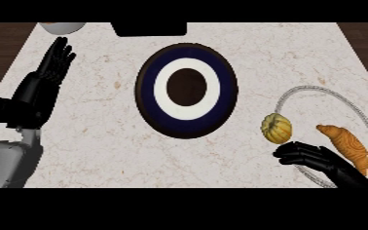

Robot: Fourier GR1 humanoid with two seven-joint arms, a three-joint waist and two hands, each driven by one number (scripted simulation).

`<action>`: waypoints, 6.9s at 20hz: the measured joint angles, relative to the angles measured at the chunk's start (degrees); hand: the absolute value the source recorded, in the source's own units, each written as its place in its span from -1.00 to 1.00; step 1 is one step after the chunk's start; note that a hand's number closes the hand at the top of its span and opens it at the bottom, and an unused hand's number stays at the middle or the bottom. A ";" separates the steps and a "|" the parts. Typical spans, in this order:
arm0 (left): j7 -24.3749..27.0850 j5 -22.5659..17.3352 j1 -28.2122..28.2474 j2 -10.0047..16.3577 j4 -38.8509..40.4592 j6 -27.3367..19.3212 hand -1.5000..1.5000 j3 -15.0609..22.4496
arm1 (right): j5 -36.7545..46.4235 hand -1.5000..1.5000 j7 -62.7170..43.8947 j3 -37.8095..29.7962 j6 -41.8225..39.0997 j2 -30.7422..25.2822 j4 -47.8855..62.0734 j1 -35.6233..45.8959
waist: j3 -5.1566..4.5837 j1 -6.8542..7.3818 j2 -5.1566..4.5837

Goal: Pick the croissant from the placemat and place it in the plate

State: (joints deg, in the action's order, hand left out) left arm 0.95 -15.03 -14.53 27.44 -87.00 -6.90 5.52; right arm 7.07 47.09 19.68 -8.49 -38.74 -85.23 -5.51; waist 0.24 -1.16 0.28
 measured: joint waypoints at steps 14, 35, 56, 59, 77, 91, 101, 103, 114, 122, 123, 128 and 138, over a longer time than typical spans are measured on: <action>-4.10 1.17 0.87 0.16 -4.05 0.38 0.00 -0.91 | 11.17 -1.00 -8.25 -14.04 5.31 -17.36 -12.40 -7.50 | -0.45 -0.22 0.17; -5.19 4.18 0.54 -2.90 -5.30 2.82 0.00 -2.78 | 39.84 -1.00 -39.05 -8.93 -6.47 -17.97 -16.46 -3.43 | -0.23 1.23 -0.28; -7.09 7.80 -1.10 -6.69 -4.90 7.58 0.00 -7.65 | 58.85 -1.00 -32.36 -8.86 -3.66 -3.80 11.72 9.03 | -0.21 1.28 -0.31; -7.60 7.88 -2.09 -6.97 -3.88 8.28 0.00 -8.56 | 61.95 1.00 -32.41 -9.08 -1.20 -1.99 15.80 10.71 | -0.34 1.32 -0.28; -7.16 9.11 1.25 -7.07 -4.71 7.56 0.00 -10.94 | 52.13 1.00 -45.94 -28.60 16.76 11.94 12.48 0.32 | -2.25 -3.45 1.21; -6.56 9.74 2.44 -7.97 -5.55 8.08 0.00 -9.71 | 43.52 1.00 -44.67 -25.17 22.40 28.27 -18.55 -11.95 | -0.75 -2.09 0.64; -7.14 9.87 -0.26 -8.79 -4.84 9.09 0.00 -9.24 | 49.90 1.00 -58.90 -7.54 15.62 37.29 -41.69 -10.36 | -0.37 0.62 -0.11; -6.92 9.94 -1.11 -8.87 -3.94 9.38 0.00 -9.50 | 52.42 1.00 -64.05 -4.24 14.73 37.84 -41.08 -5.69 | -0.35 0.95 -0.20; -6.28 11.08 -2.79 -10.01 -2.29 10.08 0.00 -9.61 | 49.54 1.00 -83.75 1.12 18.85 38.67 -19.68 24.85 | -0.27 1.87 -0.43; -8.43 11.28 -0.90 -10.77 -6.47 10.38 0.00 -9.16 | 46.70 1.00 -86.33 1.11 28.87 38.73 6.28 41.29 | -0.25 2.47 -0.49; -8.20 11.56 -0.49 -11.00 -6.70 10.35 0.00 -9.02 | 45.99 1.00 -85.91 0.95 29.68 38.73 9.25 42.87 | -0.24 2.44 -0.50; -8.59 11.10 -1.53 -10.91 -5.98 11.21 0.00 -9.58 | 39.08 -1.00 -85.69 1.52 36.02 38.74 22.40 49.72 | -0.23 2.86 -0.67; -7.67 12.08 -4.04 -11.49 -3.83 11.47 0.00 -9.51 | 18.17 -1.00 -72.59 2.83 49.07 38.74 36.92 58.09 | -0.19 4.11 -1.09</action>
State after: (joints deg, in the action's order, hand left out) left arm -6.73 -2.95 -18.57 15.95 -90.83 4.57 -4.00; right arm 25.24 -25.49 22.51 40.58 -0.01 -48.31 52.59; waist 0.04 2.95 -0.81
